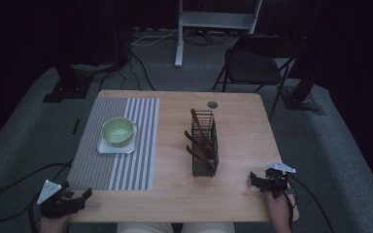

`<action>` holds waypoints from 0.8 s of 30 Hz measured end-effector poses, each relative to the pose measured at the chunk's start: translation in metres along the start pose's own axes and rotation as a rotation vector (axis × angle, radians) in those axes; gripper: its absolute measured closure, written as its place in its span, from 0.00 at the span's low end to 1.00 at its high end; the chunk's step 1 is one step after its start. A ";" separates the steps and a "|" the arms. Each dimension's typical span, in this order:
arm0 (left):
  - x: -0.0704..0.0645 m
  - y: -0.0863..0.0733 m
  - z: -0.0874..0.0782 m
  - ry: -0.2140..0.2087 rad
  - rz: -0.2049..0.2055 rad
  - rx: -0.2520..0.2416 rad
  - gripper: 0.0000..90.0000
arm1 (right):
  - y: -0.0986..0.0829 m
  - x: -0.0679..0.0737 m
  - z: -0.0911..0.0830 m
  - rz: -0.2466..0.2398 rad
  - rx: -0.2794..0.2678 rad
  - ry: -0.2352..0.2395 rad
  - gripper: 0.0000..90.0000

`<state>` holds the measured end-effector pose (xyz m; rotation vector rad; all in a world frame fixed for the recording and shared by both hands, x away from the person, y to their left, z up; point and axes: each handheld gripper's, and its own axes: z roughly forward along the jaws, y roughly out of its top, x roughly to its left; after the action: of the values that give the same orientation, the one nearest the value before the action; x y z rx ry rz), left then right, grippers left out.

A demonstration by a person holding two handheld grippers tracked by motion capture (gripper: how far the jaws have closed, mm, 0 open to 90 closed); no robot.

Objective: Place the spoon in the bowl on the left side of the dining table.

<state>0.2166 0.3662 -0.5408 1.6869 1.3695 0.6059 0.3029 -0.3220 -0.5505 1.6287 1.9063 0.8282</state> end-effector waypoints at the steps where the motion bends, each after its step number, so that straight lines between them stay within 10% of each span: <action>1: 0.001 0.000 0.000 -0.010 -0.006 -0.003 0.00 | 0.000 0.000 0.000 0.000 0.000 0.000 0.13; 24: 0.001 0.001 0.003 -0.131 -0.003 0.082 0.00 | 0.000 0.000 0.000 0.000 0.000 0.000 0.13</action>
<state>0.2196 0.3660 -0.5415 1.7576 1.3182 0.4341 0.3028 -0.3220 -0.5505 1.6286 1.9064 0.8283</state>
